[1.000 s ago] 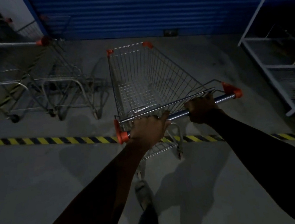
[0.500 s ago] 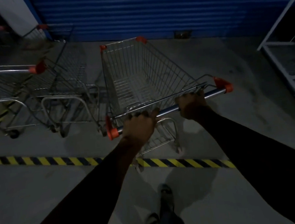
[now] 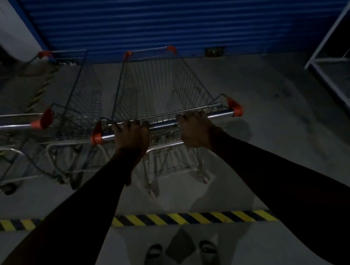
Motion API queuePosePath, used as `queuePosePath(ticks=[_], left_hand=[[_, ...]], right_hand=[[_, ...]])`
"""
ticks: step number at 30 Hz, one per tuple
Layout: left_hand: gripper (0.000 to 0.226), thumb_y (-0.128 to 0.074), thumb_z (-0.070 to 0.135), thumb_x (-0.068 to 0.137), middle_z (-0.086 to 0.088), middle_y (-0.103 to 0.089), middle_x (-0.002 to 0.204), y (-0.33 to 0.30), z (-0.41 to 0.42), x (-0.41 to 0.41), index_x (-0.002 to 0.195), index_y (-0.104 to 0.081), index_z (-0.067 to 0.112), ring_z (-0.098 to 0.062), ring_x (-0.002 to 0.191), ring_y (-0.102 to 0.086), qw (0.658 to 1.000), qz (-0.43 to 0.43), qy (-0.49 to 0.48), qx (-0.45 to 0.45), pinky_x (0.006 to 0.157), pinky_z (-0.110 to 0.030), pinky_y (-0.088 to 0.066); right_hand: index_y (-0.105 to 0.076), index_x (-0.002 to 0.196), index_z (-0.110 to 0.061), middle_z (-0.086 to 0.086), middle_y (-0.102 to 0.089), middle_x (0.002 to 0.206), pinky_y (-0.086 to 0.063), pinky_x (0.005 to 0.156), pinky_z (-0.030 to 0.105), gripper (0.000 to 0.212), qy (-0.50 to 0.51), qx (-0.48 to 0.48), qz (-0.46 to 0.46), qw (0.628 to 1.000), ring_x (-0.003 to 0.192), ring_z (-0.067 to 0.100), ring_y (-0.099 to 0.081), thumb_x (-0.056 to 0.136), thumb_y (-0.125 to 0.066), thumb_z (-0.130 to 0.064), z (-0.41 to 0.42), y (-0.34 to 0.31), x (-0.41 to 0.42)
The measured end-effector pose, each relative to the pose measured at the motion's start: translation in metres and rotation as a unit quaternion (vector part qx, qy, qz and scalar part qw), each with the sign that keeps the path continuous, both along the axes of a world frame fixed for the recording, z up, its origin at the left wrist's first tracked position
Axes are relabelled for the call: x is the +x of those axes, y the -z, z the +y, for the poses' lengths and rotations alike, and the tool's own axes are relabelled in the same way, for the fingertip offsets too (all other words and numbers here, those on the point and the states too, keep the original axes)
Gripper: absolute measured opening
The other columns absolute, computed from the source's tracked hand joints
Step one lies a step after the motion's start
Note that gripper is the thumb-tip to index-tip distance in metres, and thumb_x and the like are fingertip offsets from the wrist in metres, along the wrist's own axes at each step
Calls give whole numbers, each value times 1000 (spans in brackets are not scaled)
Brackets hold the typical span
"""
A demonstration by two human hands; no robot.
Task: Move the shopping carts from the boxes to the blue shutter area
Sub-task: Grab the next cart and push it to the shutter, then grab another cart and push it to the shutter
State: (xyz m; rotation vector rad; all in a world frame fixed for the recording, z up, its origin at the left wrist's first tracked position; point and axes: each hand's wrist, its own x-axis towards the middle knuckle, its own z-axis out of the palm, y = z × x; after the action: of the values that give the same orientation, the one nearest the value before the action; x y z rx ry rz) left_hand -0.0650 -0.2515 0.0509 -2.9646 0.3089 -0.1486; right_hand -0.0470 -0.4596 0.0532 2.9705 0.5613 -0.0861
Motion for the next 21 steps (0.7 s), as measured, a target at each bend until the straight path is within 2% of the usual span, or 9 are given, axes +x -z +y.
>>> queuePosePath(ticks=[3,5,7,10,14,18,21], left_hand=[[44,-36,44,92,-8,-65,117,-3,14,19,120,-58,19,-35,114,-54,1000,9,-9,25,105,-67,-17],[59,-37,63,88,-10,-63,118,-9,22,26,117,-61,17,-35,116,-51,999,-4,-1,43,103,-67,-17],[71,-30,69,87,-12,-59,121,-13,28,32,118,-60,14,-36,118,-47,997,-58,46,14,104,-66,-22],[66,-29,63,90,-12,-55,126,-15,26,45,121,-56,12,-36,122,-45,982,-106,145,-52,104,-63,-27],[50,-43,46,91,-13,-55,129,-20,-1,46,120,-58,9,-36,124,-44,955,-121,242,-120,102,-57,-31],[42,-41,37,92,-9,-51,136,-14,-48,25,123,-55,12,-33,131,-41,930,-117,330,-114,107,-54,-29],[40,-43,33,92,-11,-53,136,-9,-98,-7,121,-56,10,-35,131,-42,889,-104,427,-128,106,-54,-31]], right_hand=[[-42,135,-7,19,-53,127,-37,100,53,66,33,3,-13,999,115,40,-50,77,-60,-34,23,0,3],[-47,131,-9,16,-52,126,-35,100,54,61,46,39,-69,996,116,38,-47,77,-59,-36,37,-2,1],[-52,127,-10,14,-52,122,-37,97,53,59,57,88,-128,986,114,36,-47,75,-61,-35,49,-8,-2],[-54,123,-10,15,-54,119,-40,93,52,54,112,102,-192,970,111,37,-49,76,-59,-37,60,-14,-8],[-55,122,-11,13,-56,118,-40,91,52,50,175,120,-209,955,111,37,-50,83,-51,-42,54,-17,-28],[-52,127,-9,15,-55,126,-38,95,51,54,246,116,-207,940,118,36,-48,87,-46,-45,22,-15,-76],[-48,133,-7,16,-53,127,-36,98,54,58,322,115,-198,919,120,37,-46,89,-52,-44,-14,-11,-134]])
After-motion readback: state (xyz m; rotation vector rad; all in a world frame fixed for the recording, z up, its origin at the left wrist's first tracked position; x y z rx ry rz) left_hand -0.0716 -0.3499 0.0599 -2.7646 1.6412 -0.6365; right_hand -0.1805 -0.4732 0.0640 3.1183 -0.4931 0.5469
